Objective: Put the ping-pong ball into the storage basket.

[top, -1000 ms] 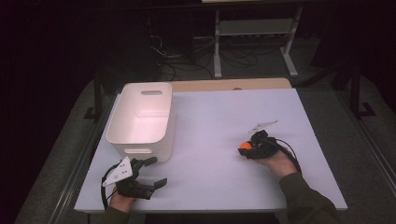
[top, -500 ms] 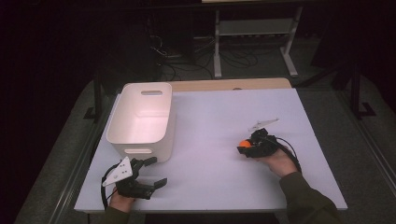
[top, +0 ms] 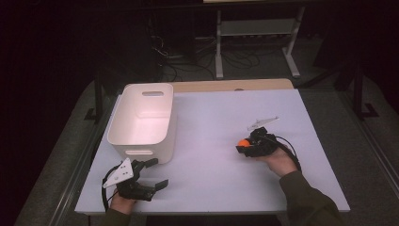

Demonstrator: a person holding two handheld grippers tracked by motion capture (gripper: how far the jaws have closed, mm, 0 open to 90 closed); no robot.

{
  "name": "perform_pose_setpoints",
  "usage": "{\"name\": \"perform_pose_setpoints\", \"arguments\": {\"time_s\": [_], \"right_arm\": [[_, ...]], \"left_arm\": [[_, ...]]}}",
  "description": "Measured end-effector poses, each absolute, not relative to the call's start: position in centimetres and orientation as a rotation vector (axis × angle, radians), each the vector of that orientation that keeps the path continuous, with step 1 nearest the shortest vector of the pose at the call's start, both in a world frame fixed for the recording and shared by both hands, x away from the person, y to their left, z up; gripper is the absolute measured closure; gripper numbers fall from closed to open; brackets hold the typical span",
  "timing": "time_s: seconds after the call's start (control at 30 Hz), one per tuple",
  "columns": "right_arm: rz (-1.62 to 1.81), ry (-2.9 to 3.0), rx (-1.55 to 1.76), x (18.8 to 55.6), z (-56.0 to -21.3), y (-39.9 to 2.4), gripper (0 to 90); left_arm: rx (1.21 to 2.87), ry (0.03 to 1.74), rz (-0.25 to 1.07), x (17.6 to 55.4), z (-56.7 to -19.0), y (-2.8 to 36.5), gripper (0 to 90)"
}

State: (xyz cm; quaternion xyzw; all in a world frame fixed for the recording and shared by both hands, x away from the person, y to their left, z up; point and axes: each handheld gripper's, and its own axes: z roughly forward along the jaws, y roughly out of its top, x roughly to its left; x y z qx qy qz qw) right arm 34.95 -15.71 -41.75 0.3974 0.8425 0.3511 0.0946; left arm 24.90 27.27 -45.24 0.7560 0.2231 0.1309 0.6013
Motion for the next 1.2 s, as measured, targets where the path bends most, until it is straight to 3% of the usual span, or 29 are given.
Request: {"name": "perform_pose_setpoints", "arguments": {"time_s": [1.2], "right_arm": [[1.055,2.555,1.09,35.5,-41.0,-13.0,49.6]], "left_arm": [[1.749,0.515,0.305,24.9,-45.2,27.3,14.0]]}}
